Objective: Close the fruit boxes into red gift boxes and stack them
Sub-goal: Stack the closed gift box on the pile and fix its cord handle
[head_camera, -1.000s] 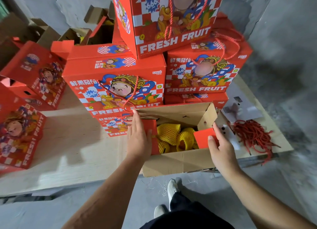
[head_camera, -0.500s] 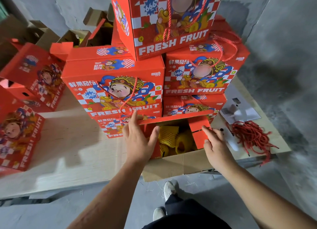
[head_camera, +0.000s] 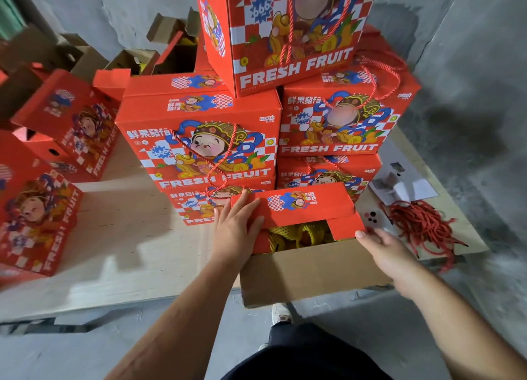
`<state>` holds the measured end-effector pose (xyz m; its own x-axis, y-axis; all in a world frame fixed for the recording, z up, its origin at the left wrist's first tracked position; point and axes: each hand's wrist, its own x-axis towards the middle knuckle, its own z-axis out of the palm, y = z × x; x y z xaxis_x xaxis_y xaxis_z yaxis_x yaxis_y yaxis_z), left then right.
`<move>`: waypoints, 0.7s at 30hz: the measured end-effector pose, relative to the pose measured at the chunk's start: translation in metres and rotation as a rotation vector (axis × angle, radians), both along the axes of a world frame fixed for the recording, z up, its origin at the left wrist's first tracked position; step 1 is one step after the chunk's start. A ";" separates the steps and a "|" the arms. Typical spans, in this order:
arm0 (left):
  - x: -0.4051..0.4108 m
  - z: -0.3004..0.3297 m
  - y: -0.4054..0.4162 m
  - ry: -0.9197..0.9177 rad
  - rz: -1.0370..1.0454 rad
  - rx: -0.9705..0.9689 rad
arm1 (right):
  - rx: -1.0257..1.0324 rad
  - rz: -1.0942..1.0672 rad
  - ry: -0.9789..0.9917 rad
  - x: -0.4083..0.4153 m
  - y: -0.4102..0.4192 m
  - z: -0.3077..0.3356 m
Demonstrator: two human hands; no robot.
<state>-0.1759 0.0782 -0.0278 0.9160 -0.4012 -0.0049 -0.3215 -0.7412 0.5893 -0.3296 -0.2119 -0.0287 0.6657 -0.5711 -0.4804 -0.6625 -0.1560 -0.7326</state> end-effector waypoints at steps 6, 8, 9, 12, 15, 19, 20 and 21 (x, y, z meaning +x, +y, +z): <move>0.013 0.009 0.016 0.334 -0.094 -0.366 | 0.522 -0.177 -0.276 0.014 -0.006 0.034; 0.010 0.018 0.025 0.539 -0.027 -0.581 | 0.270 -0.115 -0.278 0.018 0.009 0.030; 0.008 0.024 0.026 0.610 0.022 -0.645 | 0.039 -0.028 -0.275 0.019 0.017 0.025; 0.009 0.023 0.024 0.593 0.039 -0.626 | -0.592 0.188 -0.255 0.020 0.038 0.002; 0.005 0.010 0.015 0.064 0.012 -0.081 | -0.937 0.308 -0.297 0.029 0.039 -0.003; -0.023 0.002 0.009 -0.406 -0.163 0.044 | -0.835 0.717 -0.098 0.035 0.018 0.004; -0.030 -0.002 0.008 -0.424 -0.235 0.136 | -0.873 0.738 -0.094 0.037 0.015 0.006; -0.035 -0.004 0.007 -0.429 -0.259 0.228 | -0.934 0.752 -0.097 0.039 0.013 0.009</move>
